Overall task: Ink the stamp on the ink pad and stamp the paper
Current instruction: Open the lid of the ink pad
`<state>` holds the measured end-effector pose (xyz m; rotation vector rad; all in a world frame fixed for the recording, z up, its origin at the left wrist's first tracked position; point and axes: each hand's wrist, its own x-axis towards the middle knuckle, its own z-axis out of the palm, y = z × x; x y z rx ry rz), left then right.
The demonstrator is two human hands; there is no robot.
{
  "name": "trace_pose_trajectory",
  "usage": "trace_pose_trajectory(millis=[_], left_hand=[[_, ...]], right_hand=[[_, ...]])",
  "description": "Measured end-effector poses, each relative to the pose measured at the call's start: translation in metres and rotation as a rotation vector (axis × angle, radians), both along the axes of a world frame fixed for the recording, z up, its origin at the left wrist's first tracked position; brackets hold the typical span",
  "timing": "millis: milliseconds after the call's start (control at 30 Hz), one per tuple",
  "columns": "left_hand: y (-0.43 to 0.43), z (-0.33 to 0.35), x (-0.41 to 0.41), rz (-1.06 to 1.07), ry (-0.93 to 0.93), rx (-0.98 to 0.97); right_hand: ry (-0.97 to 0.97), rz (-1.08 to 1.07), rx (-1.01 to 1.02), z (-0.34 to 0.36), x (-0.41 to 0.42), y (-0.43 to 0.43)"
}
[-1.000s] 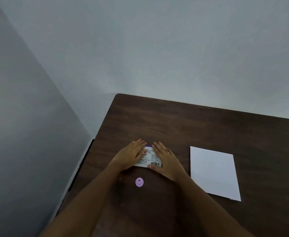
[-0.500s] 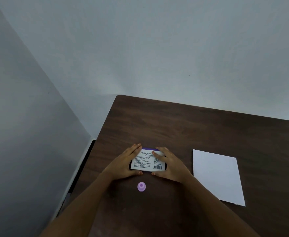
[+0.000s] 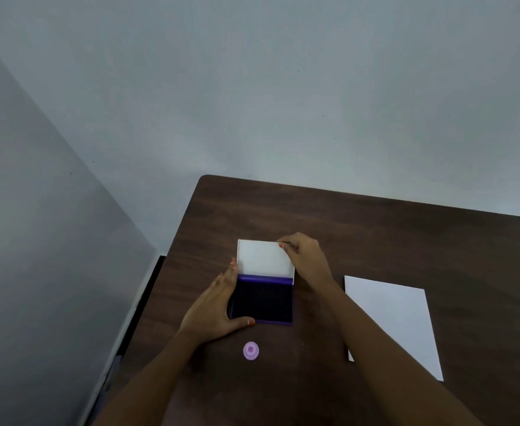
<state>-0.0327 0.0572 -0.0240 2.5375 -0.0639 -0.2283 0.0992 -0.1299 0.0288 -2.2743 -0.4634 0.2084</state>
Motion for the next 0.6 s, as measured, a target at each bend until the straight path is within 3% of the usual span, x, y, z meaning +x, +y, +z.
trace_pose_trajectory(millis=[467,600], left_hand=[[-0.002,-0.008,0.001,-0.105,-0.070,0.110],[0.005,-0.007,-0.001,-0.081,-0.094,0.051]], right_hand=[[-0.088,-0.134,-0.188,-0.029,0.005,0.007],[-0.108,-0.195,-0.069,-0.022,-0.006,0.017]])
